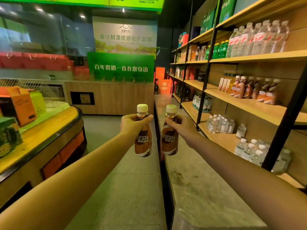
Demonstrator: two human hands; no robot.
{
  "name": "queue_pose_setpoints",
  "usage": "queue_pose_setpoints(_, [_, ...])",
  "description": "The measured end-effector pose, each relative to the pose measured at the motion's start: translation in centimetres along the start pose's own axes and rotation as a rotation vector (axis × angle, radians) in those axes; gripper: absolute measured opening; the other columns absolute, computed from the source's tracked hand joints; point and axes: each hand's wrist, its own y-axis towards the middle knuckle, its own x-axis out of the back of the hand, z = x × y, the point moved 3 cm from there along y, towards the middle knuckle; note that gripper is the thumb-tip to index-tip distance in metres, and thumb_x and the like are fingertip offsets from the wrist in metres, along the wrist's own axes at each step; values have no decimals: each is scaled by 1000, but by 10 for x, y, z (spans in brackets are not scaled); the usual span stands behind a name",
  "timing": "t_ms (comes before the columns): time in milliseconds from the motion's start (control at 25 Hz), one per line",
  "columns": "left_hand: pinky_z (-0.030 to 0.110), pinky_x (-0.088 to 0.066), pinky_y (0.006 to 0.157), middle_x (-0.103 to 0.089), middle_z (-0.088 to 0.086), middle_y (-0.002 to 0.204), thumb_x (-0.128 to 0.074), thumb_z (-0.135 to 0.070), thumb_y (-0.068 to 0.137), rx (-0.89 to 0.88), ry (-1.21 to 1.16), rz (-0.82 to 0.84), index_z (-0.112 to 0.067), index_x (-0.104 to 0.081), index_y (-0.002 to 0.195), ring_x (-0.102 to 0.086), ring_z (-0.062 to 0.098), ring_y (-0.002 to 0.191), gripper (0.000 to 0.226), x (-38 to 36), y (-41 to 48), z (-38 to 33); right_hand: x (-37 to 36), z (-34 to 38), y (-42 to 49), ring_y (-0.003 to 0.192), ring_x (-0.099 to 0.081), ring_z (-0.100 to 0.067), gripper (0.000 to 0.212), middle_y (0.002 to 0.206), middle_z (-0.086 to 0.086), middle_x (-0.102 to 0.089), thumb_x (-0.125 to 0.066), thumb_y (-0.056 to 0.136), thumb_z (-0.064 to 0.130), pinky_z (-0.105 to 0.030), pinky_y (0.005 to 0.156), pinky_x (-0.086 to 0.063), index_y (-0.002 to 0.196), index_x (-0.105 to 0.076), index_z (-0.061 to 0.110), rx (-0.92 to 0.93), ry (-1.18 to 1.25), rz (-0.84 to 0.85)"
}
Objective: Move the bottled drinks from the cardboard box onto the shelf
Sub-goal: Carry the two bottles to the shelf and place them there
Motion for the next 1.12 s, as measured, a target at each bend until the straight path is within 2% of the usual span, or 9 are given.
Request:
queue_pose_setpoints(160, [36, -47, 83, -65, 2, 93, -77, -29, 72, 5, 14, 69, -16, -66, 96, -60, 20, 89, 30, -22, 112, 10, -19, -17, 98, 114, -56, -24, 32, 119, -8, -63, -62, 88, 26, -33, 89, -44, 116, -61, 11, -19, -12, -44])
queue_pose_setpoints(360, [35, -46, 79, -66, 0, 85, -78, -24, 72, -18, 30, 254, -21, -65, 80, -62, 19, 85, 16, -65, 238, 14, -18, -35, 209, 114, -57, -23, 32, 118, -7, -64, -62, 88, 25, -35, 93, -45, 117, -60, 10, -48, -24, -148])
queue_pose_setpoints(480, [40, -47, 86, -67, 2, 89, -79, -23, 70, 4, 21, 317, -23, -65, 79, -63, 23, 94, 16, -102, 293, 20, -5, -55, 258, 105, -56, -19, 36, 116, -5, -63, -62, 89, 28, -24, 70, -45, 120, -58, 11, -84, -62, -188])
queue_pose_setpoints(520, [41, -47, 88, -67, 1, 87, -79, -22, 71, 6, 13, 348, -23, -65, 77, -62, 24, 94, 15, -119, 312, 23, 3, -63, 277, 103, -55, -17, 36, 114, -4, -63, -62, 89, 29, -24, 67, -43, 120, -58, 11, -94, -77, -215])
queue_pose_setpoints(680, [37, -45, 80, -66, 2, 83, -77, -18, 73, -11, -23, 471, -13, -68, 85, -61, 23, 88, 16, -193, 373, 28, 47, -94, 337, 105, -57, -20, 29, 107, -5, -64, -62, 88, 27, -29, 80, -42, 112, -61, 10, -126, -79, -320])
queue_pose_setpoints(800, [38, -46, 85, -66, 4, 93, -78, -21, 72, -57, -28, 551, -7, -68, 100, -61, 25, 96, 33, -264, 419, 29, 92, -118, 386, 98, -59, -19, 26, 101, -5, -64, -62, 88, 28, -23, 67, -43, 105, -61, 8, -139, -110, -407])
queue_pose_setpoints(880, [36, -43, 82, -64, 1, 89, -77, -22, 73, -67, -30, 619, -6, -66, 97, -60, 22, 94, 30, -312, 443, 23, 126, -126, 415, 98, -60, -21, 26, 100, -5, -65, -62, 88, 28, -20, 66, -43, 105, -60, 8, -145, -134, -459])
queue_pose_setpoints(1040, [34, -42, 81, -62, 1, 93, -77, -25, 74, -95, -39, 749, -12, -66, 89, -57, 20, 94, 23, -403, 475, 10, 192, -138, 449, 80, -55, -6, 20, 93, 2, -60, -61, 89, 27, -15, 59, -40, 103, -59, 13, -170, -202, -589])
queue_pose_setpoints(1120, [36, -45, 85, -64, 3, 100, -77, -25, 74, -91, -68, 811, -12, -66, 95, -58, 23, 100, 28, -445, 484, 2, 225, -143, 456, 76, -55, -2, 16, 93, 2, -60, -61, 89, 28, -15, 61, -42, 99, -58, 15, -174, -259, -657])
